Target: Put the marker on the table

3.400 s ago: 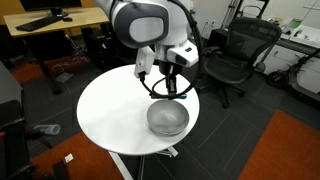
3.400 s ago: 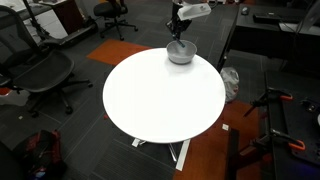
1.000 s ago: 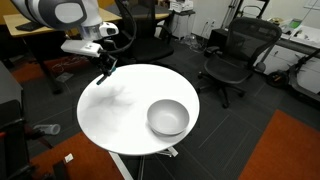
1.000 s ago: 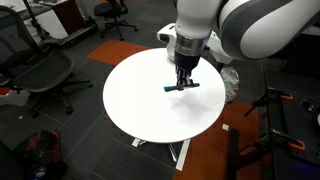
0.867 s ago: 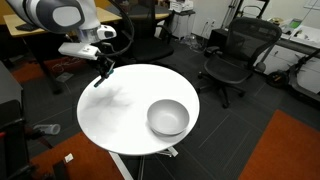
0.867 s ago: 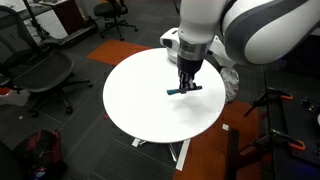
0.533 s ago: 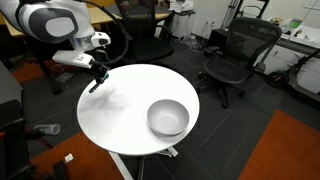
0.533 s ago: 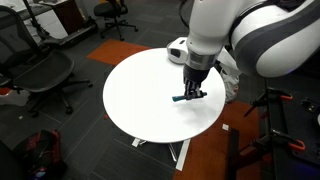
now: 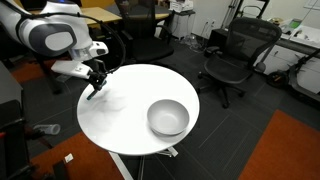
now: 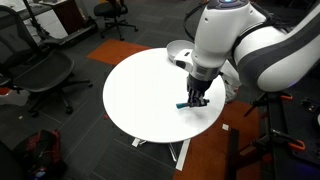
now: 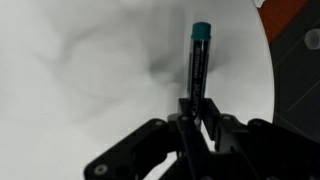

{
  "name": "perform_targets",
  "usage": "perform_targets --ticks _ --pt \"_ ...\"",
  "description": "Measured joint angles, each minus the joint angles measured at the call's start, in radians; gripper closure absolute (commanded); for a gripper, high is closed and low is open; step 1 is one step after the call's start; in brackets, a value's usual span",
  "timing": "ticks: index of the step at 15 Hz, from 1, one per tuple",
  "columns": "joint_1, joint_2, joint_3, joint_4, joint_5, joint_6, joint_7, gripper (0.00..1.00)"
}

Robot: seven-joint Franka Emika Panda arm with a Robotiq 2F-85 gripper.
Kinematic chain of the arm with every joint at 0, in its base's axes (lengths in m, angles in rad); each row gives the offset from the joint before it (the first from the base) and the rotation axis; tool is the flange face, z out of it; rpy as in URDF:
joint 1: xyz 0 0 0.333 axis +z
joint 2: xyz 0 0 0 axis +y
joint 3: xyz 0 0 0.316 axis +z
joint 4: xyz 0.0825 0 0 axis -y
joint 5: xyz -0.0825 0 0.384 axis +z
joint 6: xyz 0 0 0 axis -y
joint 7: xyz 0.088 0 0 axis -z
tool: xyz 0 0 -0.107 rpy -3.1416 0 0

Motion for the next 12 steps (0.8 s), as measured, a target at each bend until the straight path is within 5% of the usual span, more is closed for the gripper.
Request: perform_targets --ticks 5,6,7,8,12 --pt "-0.001 0.04 -0.005 0.008 -0.003 0.001 0.0 0.95" --pt "-0.001 0.045 -0.005 0.011 -0.003 0.001 0.0 0.86" --pt "-0.001 0.049 -0.005 0.014 -0.003 0.001 0.0 0.56" --pt "-0.001 0.053 -0.006 0.018 -0.003 0.001 0.0 0.56" --pt "-0.004 0.061 -0.006 0.028 -0.003 0.001 0.0 0.27"
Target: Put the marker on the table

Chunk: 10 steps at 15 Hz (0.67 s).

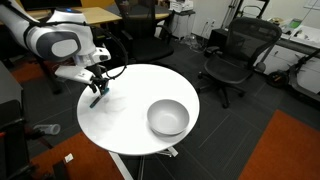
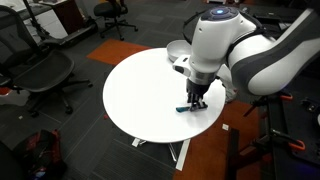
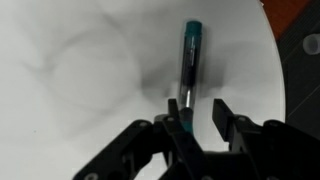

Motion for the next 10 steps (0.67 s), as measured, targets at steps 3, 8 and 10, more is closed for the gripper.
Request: perform_targets --ticks 3,8,10 --pt "-0.003 0.001 0.0 0.003 0.0 0.0 0.0 0.05" --pt "-0.007 0.002 0.0 0.006 0.0 0.0 0.0 0.0" --pt "-0.008 0.002 0.0 0.007 0.0 0.0 0.0 0.0"
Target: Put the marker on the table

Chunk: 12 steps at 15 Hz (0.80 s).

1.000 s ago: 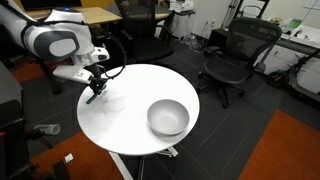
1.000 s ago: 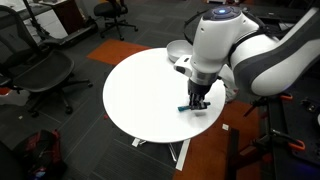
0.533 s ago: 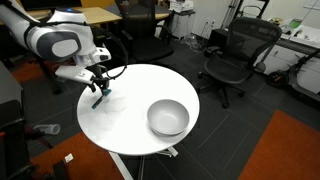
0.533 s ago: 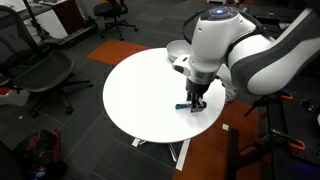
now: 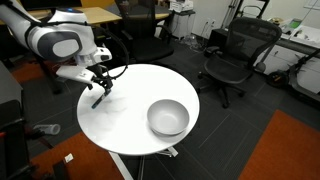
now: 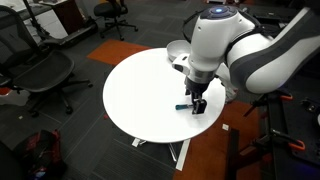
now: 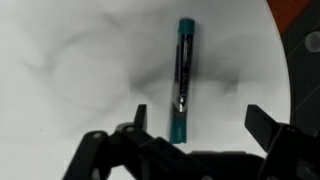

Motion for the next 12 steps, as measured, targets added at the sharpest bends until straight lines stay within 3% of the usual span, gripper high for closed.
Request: perform_targets --ticks 12 --pt "0.002 -0.09 0.0 -0.004 -0.002 -0.006 0.0 0.0"
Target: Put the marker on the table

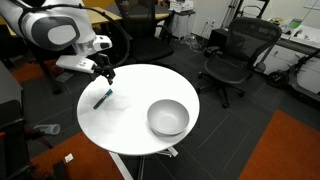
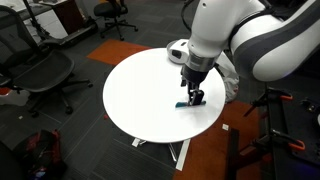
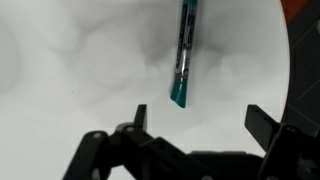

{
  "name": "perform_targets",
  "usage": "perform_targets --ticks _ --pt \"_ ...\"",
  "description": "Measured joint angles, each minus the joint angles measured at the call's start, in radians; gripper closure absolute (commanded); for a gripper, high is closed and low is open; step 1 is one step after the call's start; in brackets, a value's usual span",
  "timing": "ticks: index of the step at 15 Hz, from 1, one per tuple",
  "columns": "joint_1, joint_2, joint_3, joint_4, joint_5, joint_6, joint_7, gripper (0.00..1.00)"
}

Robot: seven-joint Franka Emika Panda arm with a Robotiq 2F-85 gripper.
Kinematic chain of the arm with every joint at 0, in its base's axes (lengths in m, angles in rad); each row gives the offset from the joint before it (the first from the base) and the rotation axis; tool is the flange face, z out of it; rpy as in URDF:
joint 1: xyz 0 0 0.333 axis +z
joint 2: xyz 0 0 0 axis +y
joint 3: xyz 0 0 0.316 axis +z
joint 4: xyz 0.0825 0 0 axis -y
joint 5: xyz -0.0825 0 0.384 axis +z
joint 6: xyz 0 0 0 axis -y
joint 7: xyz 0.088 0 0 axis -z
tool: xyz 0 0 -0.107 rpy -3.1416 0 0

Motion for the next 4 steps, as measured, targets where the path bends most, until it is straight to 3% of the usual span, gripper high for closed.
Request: perform_targets --ticks 4 --pt "-0.001 0.004 0.0 0.0 0.0 0.0 0.0 0.0"
